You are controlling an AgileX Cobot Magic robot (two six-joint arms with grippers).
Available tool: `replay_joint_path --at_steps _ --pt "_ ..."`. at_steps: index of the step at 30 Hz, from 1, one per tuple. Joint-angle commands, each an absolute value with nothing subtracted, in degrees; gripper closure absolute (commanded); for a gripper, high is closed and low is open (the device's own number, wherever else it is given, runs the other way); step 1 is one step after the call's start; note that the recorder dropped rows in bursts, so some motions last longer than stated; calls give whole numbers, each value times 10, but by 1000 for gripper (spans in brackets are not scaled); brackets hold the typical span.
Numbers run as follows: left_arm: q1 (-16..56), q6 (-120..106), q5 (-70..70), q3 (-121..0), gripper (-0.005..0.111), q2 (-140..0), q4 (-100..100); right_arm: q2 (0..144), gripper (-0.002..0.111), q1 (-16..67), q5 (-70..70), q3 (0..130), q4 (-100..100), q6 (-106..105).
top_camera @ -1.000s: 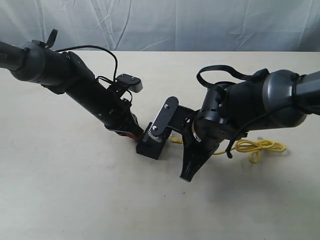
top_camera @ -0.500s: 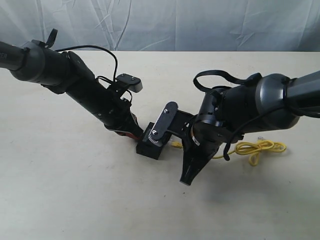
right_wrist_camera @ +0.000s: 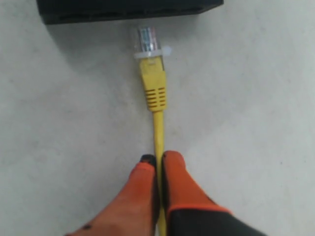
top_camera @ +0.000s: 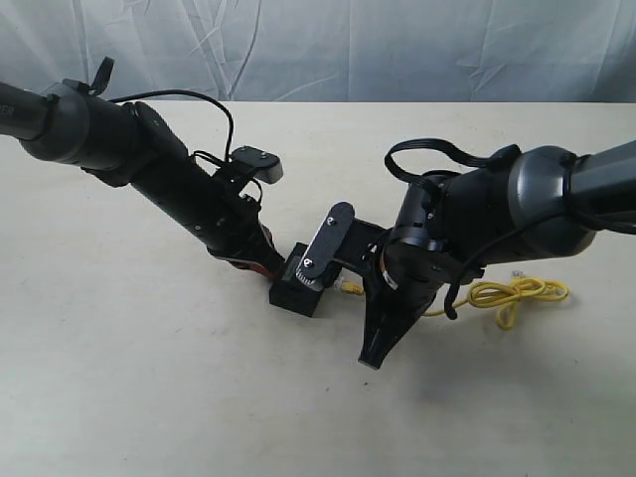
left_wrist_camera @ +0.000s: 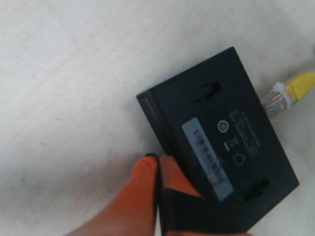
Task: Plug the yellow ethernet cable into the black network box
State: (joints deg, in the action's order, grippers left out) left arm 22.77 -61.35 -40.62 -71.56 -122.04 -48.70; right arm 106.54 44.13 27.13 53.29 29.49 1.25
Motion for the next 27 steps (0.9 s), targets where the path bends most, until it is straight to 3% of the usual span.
replay_joint_path --at_steps 1,27 --pt "229 -611 -376 -710 107 -1236 -449 1066 109 440 263 535 300 9" --pt "229 -611 -375 -710 107 -1236 -449 1089 109 440 247 535 296 6"
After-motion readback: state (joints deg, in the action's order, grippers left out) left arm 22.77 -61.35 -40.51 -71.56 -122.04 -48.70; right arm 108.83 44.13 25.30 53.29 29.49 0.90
